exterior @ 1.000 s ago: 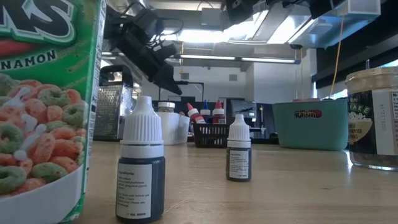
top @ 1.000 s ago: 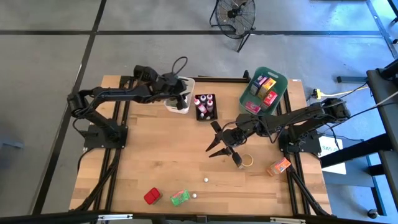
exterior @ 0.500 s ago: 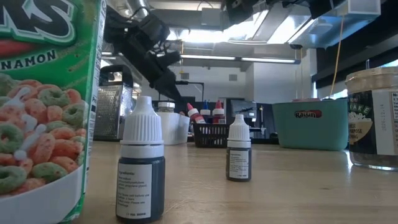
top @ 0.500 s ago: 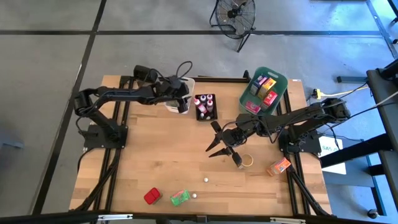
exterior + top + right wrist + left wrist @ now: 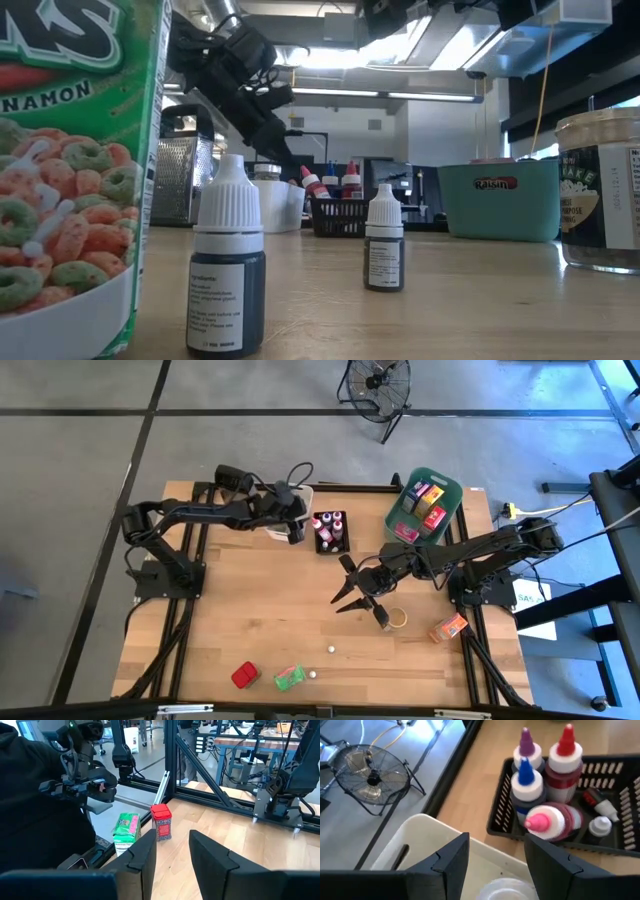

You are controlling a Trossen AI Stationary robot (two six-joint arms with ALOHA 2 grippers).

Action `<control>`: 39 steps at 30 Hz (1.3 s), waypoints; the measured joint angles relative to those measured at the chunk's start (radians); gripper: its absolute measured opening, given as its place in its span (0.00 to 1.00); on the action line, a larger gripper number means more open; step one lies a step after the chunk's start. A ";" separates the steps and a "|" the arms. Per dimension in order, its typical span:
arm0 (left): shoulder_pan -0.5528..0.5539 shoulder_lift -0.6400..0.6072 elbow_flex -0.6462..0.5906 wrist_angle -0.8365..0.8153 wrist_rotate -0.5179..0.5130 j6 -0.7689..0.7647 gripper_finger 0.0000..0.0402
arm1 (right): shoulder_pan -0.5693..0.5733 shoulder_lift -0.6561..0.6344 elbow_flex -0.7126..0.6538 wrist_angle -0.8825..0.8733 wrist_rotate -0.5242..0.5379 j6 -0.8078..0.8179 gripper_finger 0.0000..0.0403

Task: Pick & Place Kitchen Items
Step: Adjust the large pink food coloring bottle, then put the gold seasoning bottle into the white bin

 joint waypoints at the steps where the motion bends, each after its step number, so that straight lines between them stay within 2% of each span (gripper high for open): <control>1: 0.000 0.000 0.000 -0.001 0.000 0.000 0.46 | 0.000 0.000 0.000 0.000 0.000 0.000 0.29; 6: 0.000 0.014 -0.001 0.008 -0.017 -0.006 0.46 | 0.000 0.000 0.000 0.000 0.000 0.000 0.29; 11: -0.001 0.058 0.042 0.000 -0.075 -0.013 0.46 | 0.000 0.000 0.000 0.002 0.000 0.000 0.29; 19: -0.014 0.149 0.137 -0.096 -0.070 -0.025 0.46 | 0.000 0.000 0.000 -0.008 -0.001 0.000 0.29; 39: -0.054 0.128 0.142 -0.069 0.007 -0.007 0.46 | 0.000 0.000 0.000 -0.025 -0.002 -0.001 0.30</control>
